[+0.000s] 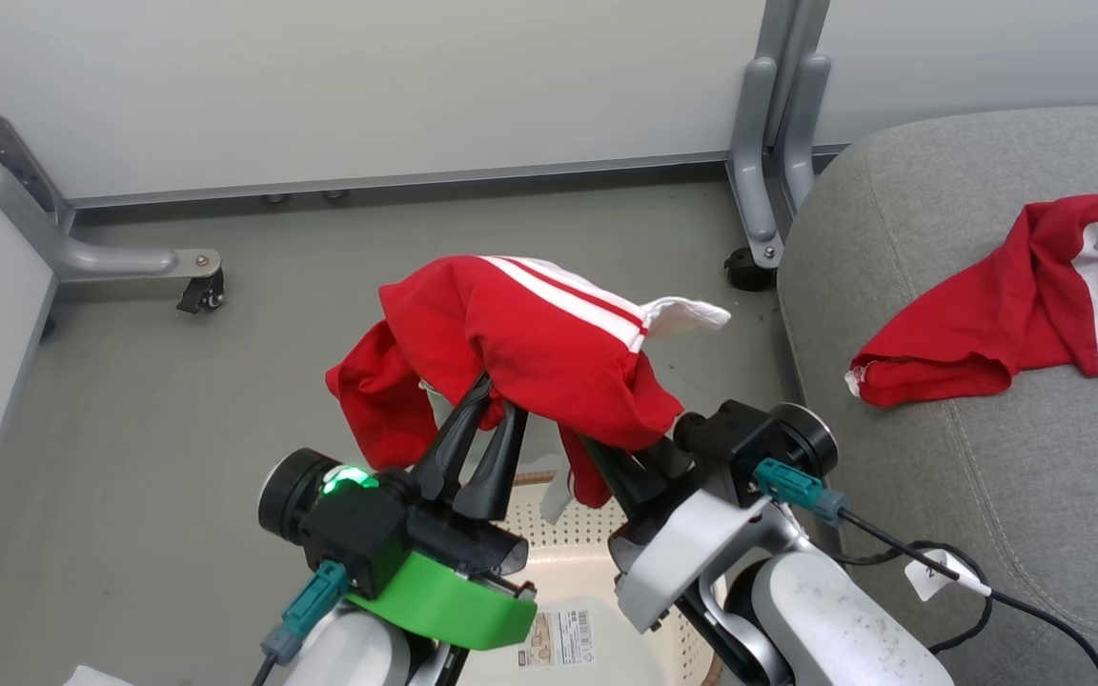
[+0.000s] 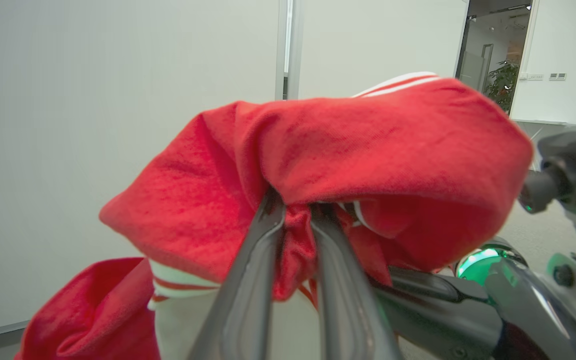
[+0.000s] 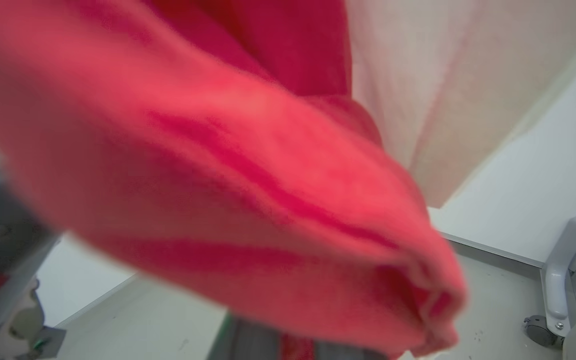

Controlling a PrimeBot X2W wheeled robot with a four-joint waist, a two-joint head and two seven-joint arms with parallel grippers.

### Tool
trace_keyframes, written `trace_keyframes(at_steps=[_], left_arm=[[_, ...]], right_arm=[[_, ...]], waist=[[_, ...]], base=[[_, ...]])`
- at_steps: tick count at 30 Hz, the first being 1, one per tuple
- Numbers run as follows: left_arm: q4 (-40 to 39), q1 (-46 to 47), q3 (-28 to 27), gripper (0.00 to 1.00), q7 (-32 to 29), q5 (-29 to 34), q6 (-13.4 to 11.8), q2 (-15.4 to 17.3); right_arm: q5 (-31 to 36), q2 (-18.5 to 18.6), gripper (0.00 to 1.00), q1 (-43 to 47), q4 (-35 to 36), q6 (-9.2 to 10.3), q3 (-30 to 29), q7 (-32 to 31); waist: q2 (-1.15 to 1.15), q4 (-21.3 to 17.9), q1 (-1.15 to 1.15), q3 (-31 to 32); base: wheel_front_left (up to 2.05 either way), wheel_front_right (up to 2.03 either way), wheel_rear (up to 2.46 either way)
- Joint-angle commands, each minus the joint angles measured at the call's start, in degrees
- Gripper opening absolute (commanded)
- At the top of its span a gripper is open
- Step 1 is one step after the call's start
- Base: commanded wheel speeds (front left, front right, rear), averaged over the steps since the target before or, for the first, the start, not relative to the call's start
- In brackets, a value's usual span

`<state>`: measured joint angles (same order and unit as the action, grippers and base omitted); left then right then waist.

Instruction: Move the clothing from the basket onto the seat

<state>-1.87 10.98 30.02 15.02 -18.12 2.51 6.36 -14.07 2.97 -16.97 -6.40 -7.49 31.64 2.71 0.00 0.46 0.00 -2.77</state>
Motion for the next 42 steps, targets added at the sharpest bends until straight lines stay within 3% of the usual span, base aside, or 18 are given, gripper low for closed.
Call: trace_keyframes(at_steps=[1, 9, 10, 12, 20, 33, 42], left_arm=[[-0.11, 0.89, -0.14, 0.00, 0.22, 0.07, 0.21, -0.17], [0.40, 0.31, 0.03, 0.00, 0.22, 0.00, 0.38, -0.27], [0.57, 0.25, -0.04, 0.20, 0.20, -0.06, 0.08, -0.28], [0.76, 0.26, -0.07, 1.00, 0.01, 0.03, -0.37, -0.22], [-0.79, -1.00, -0.66, 1.00, -0.74, 0.67, -1.39, 1.80], [-2.02, -5.79, 5.67, 1.00, -7.04, 2.75, 1.13, 6.49], [-0.98, -7.20, 7.44, 1.00, -8.22, 2.80, 0.78, 7.02]], right_arm=[[-0.44, 0.04, 0.00, -0.91, -0.32, 0.00, 0.11, 0.47], [-1.07, -0.03, 0.00, -1.30, -0.82, 0.00, 0.11, 0.73], [-1.06, -0.03, 0.00, -1.34, -0.81, 0.00, 0.01, 0.80], [-0.99, -0.02, 0.00, -1.59, -0.85, 0.00, -0.44, 1.00], [0.14, -0.03, 0.00, -2.91, -1.84, 0.00, -3.37, 1.77], [-0.14, 0.34, 0.00, -3.14, -5.56, 0.00, -6.23, 2.56], [-0.41, 0.31, 0.00, -2.14, -7.34, 0.00, -5.76, 2.90]], waist=[[0.00, 0.03, 0.00, 0.01], [0.00, 0.17, 0.00, 0.18], [0.00, 0.17, 0.00, 0.18], [0.00, 0.18, 0.00, 0.14], [0.00, 0.09, 0.00, 0.21], [0.00, 0.89, 0.00, 0.54], [0.00, 0.96, 0.00, 0.36]], base=[[0.00, 0.00, 0.00], [0.00, 0.00, 0.00], [0.00, 0.00, 0.00], [0.00, 0.00, 0.00], [0.00, 0.00, 0.00], [0.00, 0.00, 0.00], [0.00, 0.00, 0.00]])
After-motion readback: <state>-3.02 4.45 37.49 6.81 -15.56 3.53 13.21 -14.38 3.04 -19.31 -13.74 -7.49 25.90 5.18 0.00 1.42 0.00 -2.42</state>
